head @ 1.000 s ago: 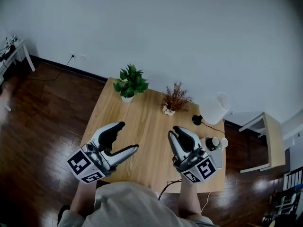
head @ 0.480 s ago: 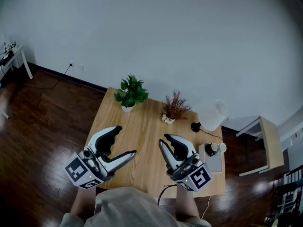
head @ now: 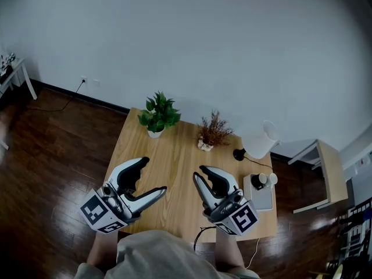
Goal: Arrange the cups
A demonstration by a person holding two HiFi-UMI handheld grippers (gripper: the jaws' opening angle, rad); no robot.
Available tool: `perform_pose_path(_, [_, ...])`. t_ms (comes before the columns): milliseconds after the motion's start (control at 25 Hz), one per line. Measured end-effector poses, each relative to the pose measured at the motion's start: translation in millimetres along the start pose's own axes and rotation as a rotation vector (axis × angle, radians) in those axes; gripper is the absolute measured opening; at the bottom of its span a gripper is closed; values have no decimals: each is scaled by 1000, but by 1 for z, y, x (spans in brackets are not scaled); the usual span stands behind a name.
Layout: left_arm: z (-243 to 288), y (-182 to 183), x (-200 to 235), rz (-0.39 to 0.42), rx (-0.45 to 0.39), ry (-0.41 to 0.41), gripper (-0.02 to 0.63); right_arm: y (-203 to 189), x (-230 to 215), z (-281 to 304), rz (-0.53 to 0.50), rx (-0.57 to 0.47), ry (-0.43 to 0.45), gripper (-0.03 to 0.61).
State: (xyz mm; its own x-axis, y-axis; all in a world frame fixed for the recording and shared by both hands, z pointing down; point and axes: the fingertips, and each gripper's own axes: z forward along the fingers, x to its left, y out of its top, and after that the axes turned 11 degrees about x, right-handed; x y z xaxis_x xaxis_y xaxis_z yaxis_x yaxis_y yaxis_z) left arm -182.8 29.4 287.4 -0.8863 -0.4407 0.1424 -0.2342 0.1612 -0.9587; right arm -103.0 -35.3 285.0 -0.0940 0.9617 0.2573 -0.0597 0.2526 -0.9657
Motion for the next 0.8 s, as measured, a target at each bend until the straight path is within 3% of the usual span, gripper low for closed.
perform_pose_path(800, [16,-11,-12,1,39,-25,322,-7,-7,-10,12,-5,-21,71])
